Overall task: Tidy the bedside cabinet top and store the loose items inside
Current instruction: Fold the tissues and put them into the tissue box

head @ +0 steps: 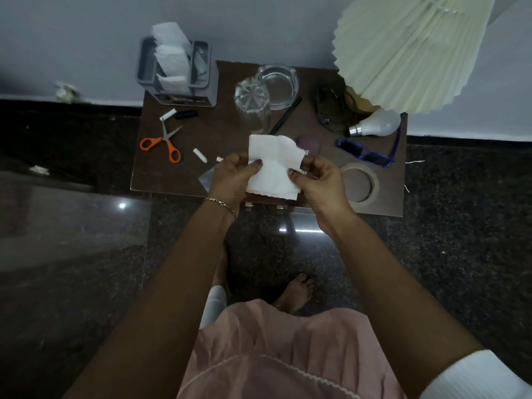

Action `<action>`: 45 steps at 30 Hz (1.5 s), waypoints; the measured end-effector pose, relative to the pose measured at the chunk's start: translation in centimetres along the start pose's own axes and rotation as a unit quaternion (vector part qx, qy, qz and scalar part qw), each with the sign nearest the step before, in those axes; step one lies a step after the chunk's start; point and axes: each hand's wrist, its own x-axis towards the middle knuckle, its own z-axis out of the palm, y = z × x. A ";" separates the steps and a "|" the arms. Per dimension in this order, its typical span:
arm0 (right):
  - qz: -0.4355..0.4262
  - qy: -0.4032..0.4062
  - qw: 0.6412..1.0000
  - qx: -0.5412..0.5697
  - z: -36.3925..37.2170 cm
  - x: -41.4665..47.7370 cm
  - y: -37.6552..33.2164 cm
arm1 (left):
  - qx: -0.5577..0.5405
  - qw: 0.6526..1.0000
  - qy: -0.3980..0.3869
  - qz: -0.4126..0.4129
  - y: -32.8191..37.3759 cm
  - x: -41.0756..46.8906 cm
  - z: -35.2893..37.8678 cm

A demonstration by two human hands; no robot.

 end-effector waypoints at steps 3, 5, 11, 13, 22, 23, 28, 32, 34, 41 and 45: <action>-0.031 0.003 0.999 -0.043 1.7 0.1 -0.1 | -0.091 0.994 0.006 -0.061 0.3 0.2 -1.8; -0.049 0.001 0.997 -0.058 3.1 0.0 -0.4 | -0.162 0.980 -0.007 -0.113 0.9 0.1 -3.1; -0.071 -0.005 0.994 -0.077 8.3 0.1 -0.9 | -0.180 0.968 -0.070 -0.160 3.1 1.0 -8.5; -0.082 -0.008 0.994 -0.078 10.3 0.0 -1.3 | -0.191 0.967 -0.063 -0.158 4.3 1.2 -10.0; -0.035 -0.005 0.999 -0.005 17.4 1.0 -3.6 | -0.075 0.994 -0.036 -0.068 8.9 3.0 -15.2; -0.018 -0.004 1.000 -0.015 18.1 1.0 -4.0 | -0.063 0.996 -0.033 -0.056 9.3 3.3 -15.6; 0.023 -0.068 0.996 -0.052 20.0 0.8 -5.6 | -0.006 1.000 0.007 0.021 10.8 4.8 -17.0; 0.009 -0.052 0.997 -0.049 20.9 1.4 -5.5 | 0.079 0.994 -0.018 0.069 11.5 5.9 -17.8; -0.014 -0.054 0.995 -0.082 21.3 1.9 -5.3 | 0.093 0.991 -0.042 0.082 12.1 6.4 -17.8; -0.081 -0.032 0.985 -0.149 22.4 5.3 -6.2 | 0.075 0.990 -0.095 0.079 14.4 8.6 -18.2; -0.108 -0.049 0.981 -0.151 23.0 7.4 -7.0 | 0.110 0.986 -0.105 0.065 15.2 9.9 -18.4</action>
